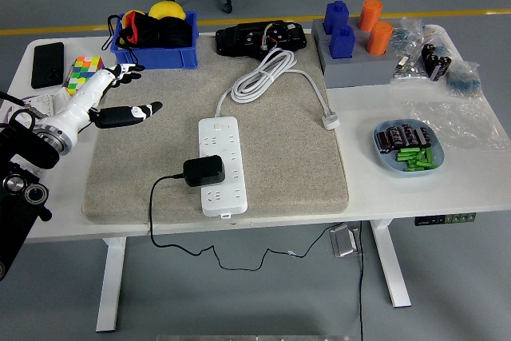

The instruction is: Pull the plug out,throw it away,press the button

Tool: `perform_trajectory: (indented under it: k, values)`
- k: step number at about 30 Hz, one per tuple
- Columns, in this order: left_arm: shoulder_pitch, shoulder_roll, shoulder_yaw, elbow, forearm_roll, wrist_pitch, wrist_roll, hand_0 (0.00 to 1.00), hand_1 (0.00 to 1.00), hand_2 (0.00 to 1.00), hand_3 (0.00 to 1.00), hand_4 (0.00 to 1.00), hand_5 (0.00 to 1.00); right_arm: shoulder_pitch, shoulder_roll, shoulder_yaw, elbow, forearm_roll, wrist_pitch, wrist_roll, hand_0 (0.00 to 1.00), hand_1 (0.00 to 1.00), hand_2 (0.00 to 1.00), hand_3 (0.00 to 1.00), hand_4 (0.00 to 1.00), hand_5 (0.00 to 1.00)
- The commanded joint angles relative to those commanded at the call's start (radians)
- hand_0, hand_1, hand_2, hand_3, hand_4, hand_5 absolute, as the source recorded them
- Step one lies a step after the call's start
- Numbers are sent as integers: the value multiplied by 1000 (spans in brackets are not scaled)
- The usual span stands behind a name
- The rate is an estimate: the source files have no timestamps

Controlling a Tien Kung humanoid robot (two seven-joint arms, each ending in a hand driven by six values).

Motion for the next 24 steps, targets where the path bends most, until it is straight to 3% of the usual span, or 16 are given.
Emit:
perform_trajectory:
  k: [1, 7, 8, 13, 14, 16, 19, 20, 24]
  values:
    - [-2, 0, 12, -2, 4, -8, 2, 900, 918, 901, 925, 998, 319, 0, 0, 0, 0, 0, 0, 0, 748, 700, 710, 723, 778, 623]
    - [-24, -1, 100, 0, 45, -50, 18, 900, 918, 901, 925, 998, 319, 0, 1, 0, 0, 1, 0, 0, 748, 700, 710, 723, 778, 623]
    - [-28, -2, 113, 3, 52, -53, 21, 903, 925, 910, 930, 998, 241, 1, 1, 0, 0, 1, 0, 0, 749, 699, 710, 722, 780, 624]
    - [-40, -8, 163, 9, 74, -73, 40, 903, 925, 910, 930, 998, 241, 1, 0, 1, 0, 0, 0, 0, 749, 699, 710, 722, 780, 624]
    - [-42, -8, 171, 12, 78, -75, 43, 902, 907, 902, 923, 998, 156, 1, 0, 1, -1, 0, 0, 1, 748, 700, 710, 721, 779, 623]
    - [-46, -10, 191, 19, 93, -80, 51, 902, 907, 902, 923, 998, 156, 1, 0, 1, -1, 0, 0, 1, 748, 700, 710, 721, 779, 623]
    - [-48, -11, 210, 28, 108, -75, 53, 902, 907, 902, 923, 998, 156, 1, 1, 0, 0, 1, 1, 1, 748, 700, 710, 721, 779, 623]
    - [-49, -12, 220, 32, 115, -66, 50, 891, 844, 832, 868, 998, 66, 1, 1, 0, 0, 0, 0, 1, 749, 700, 710, 722, 779, 623]
    - [-55, -12, 252, 46, 117, -22, 29, 891, 844, 832, 868, 998, 66, 0, 0, -1, 0, 0, 0, 1, 749, 700, 710, 722, 779, 623]
